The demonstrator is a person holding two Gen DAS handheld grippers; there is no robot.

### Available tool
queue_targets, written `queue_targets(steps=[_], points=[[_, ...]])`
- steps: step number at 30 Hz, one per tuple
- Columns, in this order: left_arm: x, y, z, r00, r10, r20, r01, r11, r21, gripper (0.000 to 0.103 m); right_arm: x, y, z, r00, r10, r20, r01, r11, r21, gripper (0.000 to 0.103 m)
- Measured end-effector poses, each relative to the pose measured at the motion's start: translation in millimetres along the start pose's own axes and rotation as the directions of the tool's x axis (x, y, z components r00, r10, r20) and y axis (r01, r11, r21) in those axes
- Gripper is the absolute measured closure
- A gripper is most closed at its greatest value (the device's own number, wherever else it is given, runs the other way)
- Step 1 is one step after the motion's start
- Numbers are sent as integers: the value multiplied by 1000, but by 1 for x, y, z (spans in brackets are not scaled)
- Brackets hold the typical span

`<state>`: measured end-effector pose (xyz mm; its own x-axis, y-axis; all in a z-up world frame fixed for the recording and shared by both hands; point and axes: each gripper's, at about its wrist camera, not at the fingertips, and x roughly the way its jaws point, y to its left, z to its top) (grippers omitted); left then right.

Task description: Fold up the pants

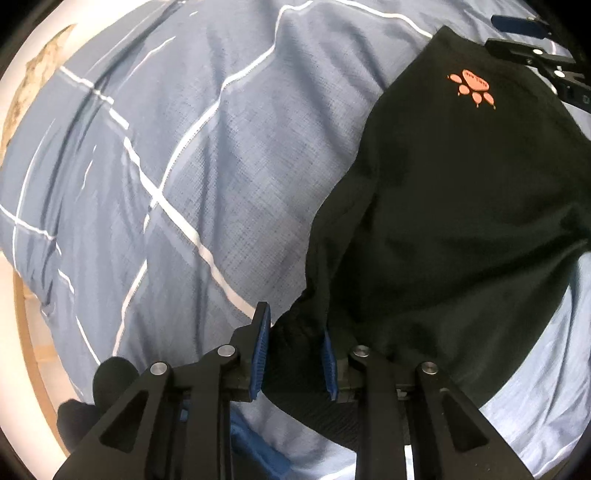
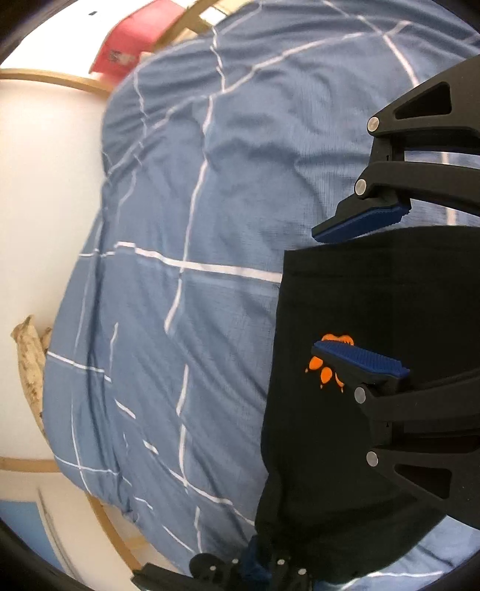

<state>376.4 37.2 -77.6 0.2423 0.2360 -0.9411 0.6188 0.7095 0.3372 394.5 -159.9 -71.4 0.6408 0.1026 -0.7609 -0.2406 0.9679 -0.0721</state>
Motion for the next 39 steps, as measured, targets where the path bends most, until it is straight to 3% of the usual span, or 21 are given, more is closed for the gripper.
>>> queue_targets(steps=[6, 11, 17, 19, 20, 27, 31, 35, 39], points=[[3, 7, -4, 1000, 21, 14, -21, 1000, 11, 77, 18, -11, 9, 995, 102, 5, -102, 994, 38, 56], [8, -1, 3, 1000, 21, -10, -21, 1000, 1, 77, 41, -9, 12, 995, 89, -55, -87, 996, 35, 64], [18, 5, 5, 999, 24, -32, -24, 1000, -4, 77, 62, -10, 13, 986, 88, -145, -81, 995, 51, 66], [19, 8, 5, 999, 24, -37, -24, 1000, -4, 77, 66, -7, 12, 978, 100, -182, -92, 994, 53, 88], [19, 8, 5, 999, 26, -37, -26, 1000, -5, 77, 66, -7, 11, 978, 99, -184, -90, 994, 57, 91], [15, 9, 5, 1000, 3, -20, -3, 1000, -1, 76, 26, -10, 26, 993, -78, -90, 79, 997, 12, 94], [18, 9, 14, 1000, 13, -14, -14, 1000, -14, 75, 45, -19, 50, 982, -125, -143, 124, 992, -16, 94], [28, 11, 19, 999, 20, -34, -21, 999, -27, 73, 64, -22, 52, 975, -121, -189, 122, 992, -3, 94], [32, 9, 20, 998, 37, -46, -38, 999, -19, 65, 73, -21, 48, 971, -125, -204, 125, 992, -12, 94]])
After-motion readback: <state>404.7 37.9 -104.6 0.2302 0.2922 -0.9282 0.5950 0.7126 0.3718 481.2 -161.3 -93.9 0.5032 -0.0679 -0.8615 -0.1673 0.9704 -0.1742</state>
